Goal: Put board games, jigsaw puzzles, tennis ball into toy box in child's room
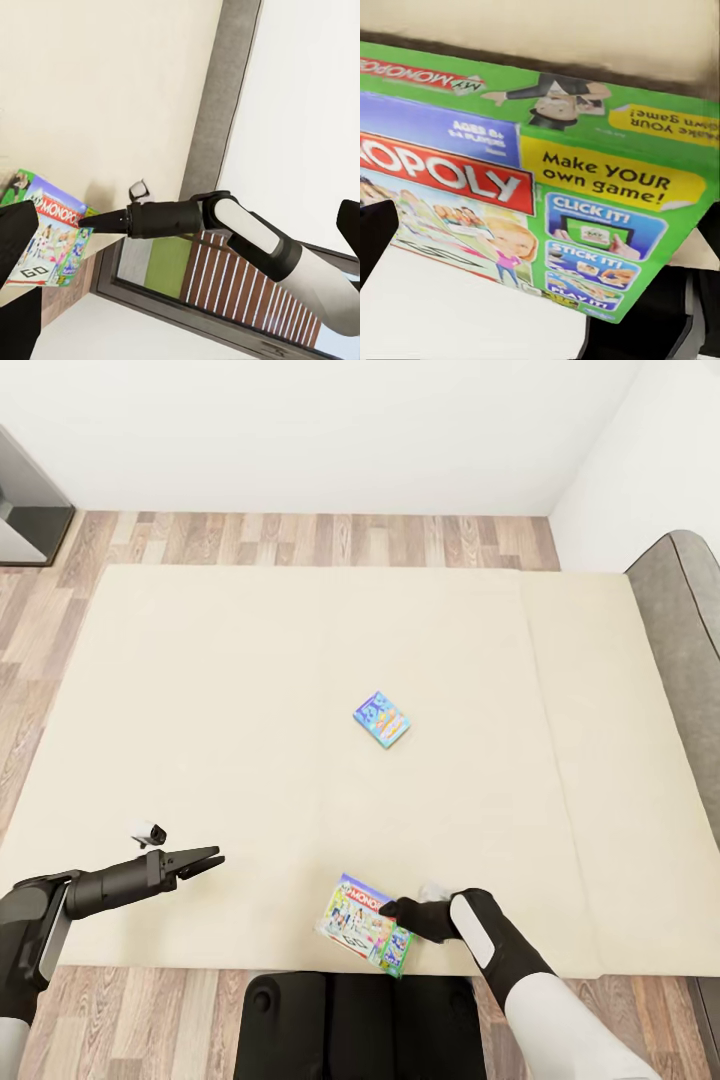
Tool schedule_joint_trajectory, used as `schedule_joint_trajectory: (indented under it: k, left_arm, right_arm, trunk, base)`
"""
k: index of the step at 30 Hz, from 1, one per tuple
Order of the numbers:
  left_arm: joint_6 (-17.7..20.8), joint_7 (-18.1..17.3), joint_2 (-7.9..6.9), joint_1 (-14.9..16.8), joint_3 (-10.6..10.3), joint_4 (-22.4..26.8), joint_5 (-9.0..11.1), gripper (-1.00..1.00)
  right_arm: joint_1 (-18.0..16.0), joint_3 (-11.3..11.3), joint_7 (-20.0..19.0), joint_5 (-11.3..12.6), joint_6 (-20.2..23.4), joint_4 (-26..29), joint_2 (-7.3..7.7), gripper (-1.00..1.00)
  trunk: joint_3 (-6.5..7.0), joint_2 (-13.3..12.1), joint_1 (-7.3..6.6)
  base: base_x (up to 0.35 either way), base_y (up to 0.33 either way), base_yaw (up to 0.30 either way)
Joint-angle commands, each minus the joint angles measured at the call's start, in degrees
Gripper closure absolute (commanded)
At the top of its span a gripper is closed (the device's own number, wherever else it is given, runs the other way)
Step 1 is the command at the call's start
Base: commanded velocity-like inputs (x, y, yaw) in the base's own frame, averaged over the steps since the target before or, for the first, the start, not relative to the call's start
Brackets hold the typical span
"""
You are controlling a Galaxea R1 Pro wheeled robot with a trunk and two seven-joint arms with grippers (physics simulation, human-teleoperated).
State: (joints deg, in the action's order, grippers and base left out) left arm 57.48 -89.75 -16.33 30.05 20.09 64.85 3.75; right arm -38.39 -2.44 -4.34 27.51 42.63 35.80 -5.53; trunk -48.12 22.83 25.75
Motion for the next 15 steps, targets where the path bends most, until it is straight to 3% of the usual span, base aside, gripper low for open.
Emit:
schedule_joint_trajectory:
  k: [1,10,15]
  left_arm:
    - [0.6,-0.3,-0.01,0.0,0.0,0.0,-0.1,-1.0]
    - [0.6,-0.3,-0.07,0.0,0.0,0.0,0.0,-1.0]
    - [0.6,-0.3,-0.16,0.0,0.0,0.0,0.0,-1.0]
  right_arm:
    - [0.0,-0.2,-0.7,-0.4,0.2,0.1,0.0,-1.0]
    - [0.1,-6.1,-2.2,-0.3,0.1,4.7,-0.01,-1.0]
    - [0.0,-7.0,-2.2,-0.3,-0.1,5.3,-0.33,-1.0]
  trunk:
    - [-0.06,0.1,0.03]
    - [-0.06,0.1,0.03]
    - [-0.06,0.1,0.03]
  base:
    - [0.0,0.0,0.0]
    - [0.0,0.0,0.0]
    - [0.0,0.0,0.0]
